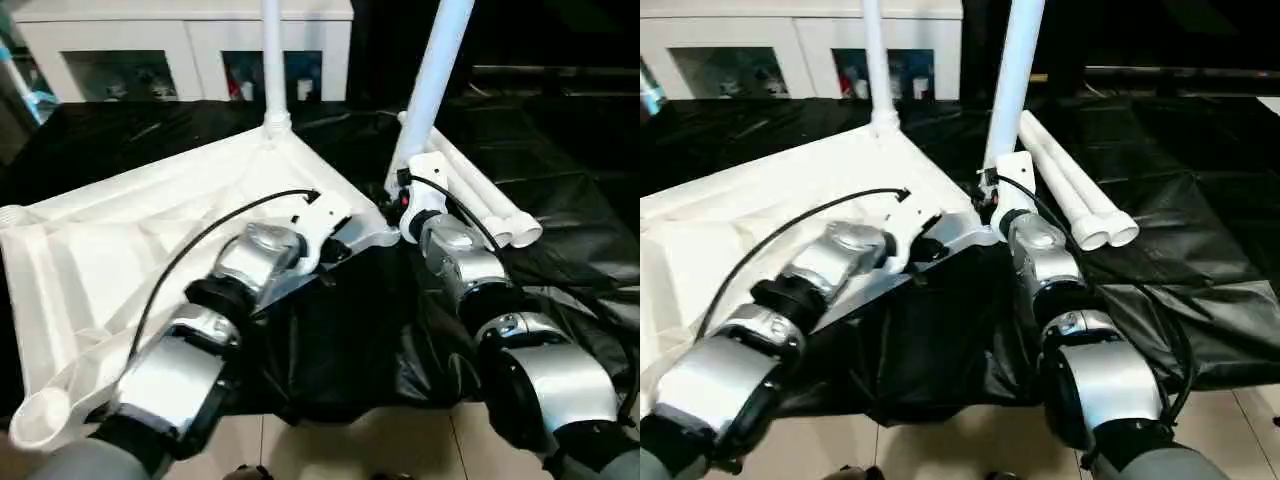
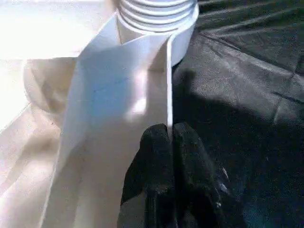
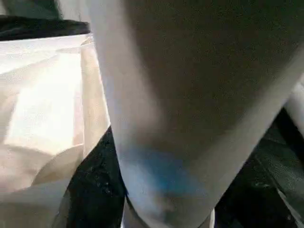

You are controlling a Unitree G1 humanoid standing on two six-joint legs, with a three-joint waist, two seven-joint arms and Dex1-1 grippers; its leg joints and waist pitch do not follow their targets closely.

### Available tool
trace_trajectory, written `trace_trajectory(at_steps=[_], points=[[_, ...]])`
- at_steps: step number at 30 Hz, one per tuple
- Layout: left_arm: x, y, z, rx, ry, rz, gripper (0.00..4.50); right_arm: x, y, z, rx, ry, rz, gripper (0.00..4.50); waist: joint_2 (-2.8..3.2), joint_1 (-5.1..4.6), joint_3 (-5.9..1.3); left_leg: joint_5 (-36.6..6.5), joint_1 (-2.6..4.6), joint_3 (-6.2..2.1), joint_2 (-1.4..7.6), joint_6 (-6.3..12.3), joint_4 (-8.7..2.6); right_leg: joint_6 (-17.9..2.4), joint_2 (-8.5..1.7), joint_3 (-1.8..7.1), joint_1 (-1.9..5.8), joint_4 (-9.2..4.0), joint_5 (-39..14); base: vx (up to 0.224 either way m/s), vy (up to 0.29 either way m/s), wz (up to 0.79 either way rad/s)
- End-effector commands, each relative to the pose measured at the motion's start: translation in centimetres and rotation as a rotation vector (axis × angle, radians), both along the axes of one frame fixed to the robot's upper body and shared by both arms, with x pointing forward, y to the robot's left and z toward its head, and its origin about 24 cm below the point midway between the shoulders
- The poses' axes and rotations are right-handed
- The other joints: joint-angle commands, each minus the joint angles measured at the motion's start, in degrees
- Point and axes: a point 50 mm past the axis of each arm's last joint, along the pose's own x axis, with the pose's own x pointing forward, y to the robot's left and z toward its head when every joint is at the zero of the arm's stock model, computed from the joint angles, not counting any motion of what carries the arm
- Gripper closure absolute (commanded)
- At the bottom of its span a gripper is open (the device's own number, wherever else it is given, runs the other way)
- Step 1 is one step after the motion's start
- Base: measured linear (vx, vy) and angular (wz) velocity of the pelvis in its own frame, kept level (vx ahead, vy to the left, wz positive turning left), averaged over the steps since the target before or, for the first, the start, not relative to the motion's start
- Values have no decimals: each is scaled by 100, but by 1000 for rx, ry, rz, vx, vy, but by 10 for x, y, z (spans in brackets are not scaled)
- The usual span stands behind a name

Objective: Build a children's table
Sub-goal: Insert table leg to table base

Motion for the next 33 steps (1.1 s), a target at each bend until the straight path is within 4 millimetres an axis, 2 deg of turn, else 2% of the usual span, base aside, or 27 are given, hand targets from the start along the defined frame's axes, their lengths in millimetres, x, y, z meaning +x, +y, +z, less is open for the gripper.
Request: trace_trajectory(at_steps=[1,3,4,6,7,8,9,11,12,13,14,15,18,19,22,24,25,27,29,30,31,32,33], points=[[-5,-4,7,-19,-28,-141,450,-42,20,-70,-58,340,323,259,3,13,-219,-2016,-30,-207,343,273,-481,-975,-411,266,139,-471,-1898,0,0,0],[-9,6,9,-26,-40,-232,450,-47,13,-70,-82,340,459,259,-12,9,-225,-1760,-39,-171,346,407,-454,-1110,-395,260,154,-433,-1524,0,0,0],[-10,7,9,-26,-40,-236,450,-47,13,-70,-83,340,465,259,3,23,-245,-1621,-15,-149,360,479,-429,-1201,-397,263,158,-409,-1362,67,-31,-1],[-12,10,11,-32,-61,-294,450,-50,9,-69,-87,339,521,259,20,18,-257,-1482,-6,-135,367,493,-417,-1320,-394,258,157,-382,-1168,69,-33,0],[-19,23,15,-26,-70,-400,450,-55,-3,-68,-95,343,641,259,3,39,-284,-1309,6,-121,368,559,-387,-1418,-384,242,184,-346,-825,71,-34,2],[-19,24,15,-25,-71,-408,450,-56,-4,-68,-96,344,650,259,0,42,-303,-1179,3,-114,365,634,-368,-1461,-383,241,204,-325,-600,71,-34,2],[-22,29,16,-17,-75,-446,450,-58,-8,-67,-98,349,688,259,12,35,-318,-828,-25,-108,367,785,-335,-1568,-374,234,228,-254,-34,72,-28,1],[-26,41,18,-5,-66,-502,450,-64,-19,-66,-115,362,780,259,33,23,-364,-243,-12,-96,365,1027,-258,-1794,-350,203,243,-134,969,54,-20,-1],[-26,41,18,-5,-66,-502,450,-64,-19,-66,-115,362,780,259,33,23,-364,-243,-12,-96,365,1027,-258,-1794,-350,203,243,-134,969,0,0,0],[-27,46,19,5,-61,-516,450,-67,-23,-66,-123,370,814,259,40,28,-355,-107,-1,-86,369,1113,-240,-1867,-351,194,242,-120,1200,0,0,0],[-30,55,20,32,-56,-548,450,-72,-28,-65,-130,384,879,259,39,37,-365,-80,4,-95,372,1123,-233,-1868,-354,193,260,-104,1275,0,0,0],[-30,56,20,34,-56,-550,450,-73,-29,-65,-130,385,884,259,41,34,-368,-87,10,-92,377,1139,-232,-1860,-343,191,257,-101,1294,0,0,0],[-31,64,22,44,-47,-563,450,-78,-33,-65,-130,402,946,259,50,33,-348,-314,38,-94,398,1032,-262,-1859,-339,182,248,-134,942,0,0,0],[-32,69,24,41,-39,-569,450,-84,-34,-65,-121,422,1001,259,74,39,-331,-594,53,-95,416,875,-297,-1843,-341,190,245,-171,525,0,0,0],[-33,72,24,39,-33,-576,450,-87,-34,-65,-114,437,1037,259,66,40,-312,-872,76,-86,427,632,-334,-1806,-334,215,230,-200,194,0,0,0],[-33,72,24,38,-36,-576,450,-88,-34,-65,-113,435,1041,259,84,44,-306,-988,83,-86,429,539,-347,-1805,-341,222,223,-208,80,0,0,0],[-33,72,25,34,-41,-572,450,-87,-33,-64,-112,427,1039,259,74,41,-304,-1118,94,-82,425,418,-359,-1777,-343,231,225,-220,-69,0,0,0],[-32,71,25,31,-43,-568,450,-87,-32,-64,-111,421,1035,259,73,41,-317,-1063,100,-78,420,376,-352,-1773,-342,239,228,-209,19,0,0,0],[-30,69,25,22,-53,-545,450,-78,-28,-64,-103,357,906,259,63,38,-327,-854,87,-72,405,414,-333,-1789,-337,238,235,-184,295,0,0,0],[-30,69,25,22,-53,-545,450,-78,-28,-64,-103,357,906,259,63,38,-327,-854,87,-72,405,414,-333,-1789,-337,238,235,-184,295,0,0,0],[-29,68,24,14,-61,-519,450,-70,-27,-65,-104,321,759,259,68,34,-310,-953,80,-72,405,393,-346,-1756,-353,240,228,-207,109,0,0,0],[-29,68,24,14,-61,-519,450,-70,-27,-65,-104,321,759,259,64,21,-291,-1044,68,-76,405,339,-361,-1723,-362,247,221,-220,-64,0,0,0],[-29,68,24,14,-61,-518,450,-70,-27,-65,-104,321,753,259,55,4,-269,-1336,70,-89,393,232,-384,-1615,-370,250,219,-278,-624,0,0,0]])
